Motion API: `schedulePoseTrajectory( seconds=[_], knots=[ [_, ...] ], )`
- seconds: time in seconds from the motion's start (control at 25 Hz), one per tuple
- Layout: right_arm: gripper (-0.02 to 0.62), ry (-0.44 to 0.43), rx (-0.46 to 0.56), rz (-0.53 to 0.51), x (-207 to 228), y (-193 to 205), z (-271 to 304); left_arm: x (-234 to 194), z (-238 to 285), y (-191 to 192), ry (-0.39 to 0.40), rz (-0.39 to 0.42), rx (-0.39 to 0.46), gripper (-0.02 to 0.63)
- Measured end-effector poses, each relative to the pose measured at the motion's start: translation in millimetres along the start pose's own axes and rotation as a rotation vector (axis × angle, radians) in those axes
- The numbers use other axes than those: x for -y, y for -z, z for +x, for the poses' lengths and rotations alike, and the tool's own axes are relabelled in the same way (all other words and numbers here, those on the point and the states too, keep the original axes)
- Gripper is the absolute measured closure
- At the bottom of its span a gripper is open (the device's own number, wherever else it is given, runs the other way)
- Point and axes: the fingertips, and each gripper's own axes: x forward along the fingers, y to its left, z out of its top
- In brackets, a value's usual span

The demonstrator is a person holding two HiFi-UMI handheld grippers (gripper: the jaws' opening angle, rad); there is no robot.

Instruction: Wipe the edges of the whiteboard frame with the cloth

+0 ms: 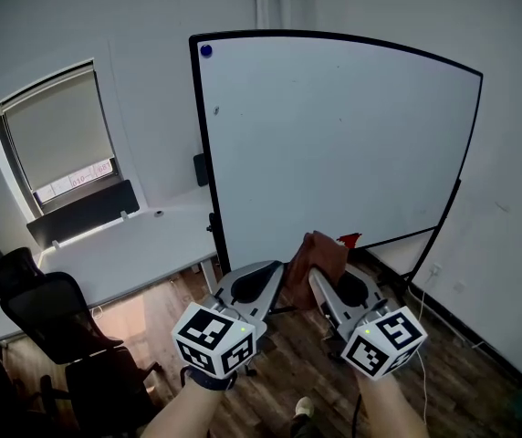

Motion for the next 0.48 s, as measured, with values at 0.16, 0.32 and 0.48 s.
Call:
schedulePoseTrajectory(
  seconds=[0.16, 0.32, 0.48],
  knots=[
    [0.514, -0.045, -0.008, -0.010, 33.3, -1.4, 42.1, -35.6, 41.3, -3.6, -0.035, 0.006, 0.001, 0.597],
    [0.514, -0.096, 0.000, -0.052, 55.9, -11.5, 68.3, -54.1, 72.3, -10.4, -0.065, 0.033, 0.010, 0.597],
    [0.514, -0.152, 0.012, -0.077, 89.0, -27.5, 108.9, -85.6, 113.6, -24.7, -0.118, 0.060, 0.021, 0.597]
  ],
)
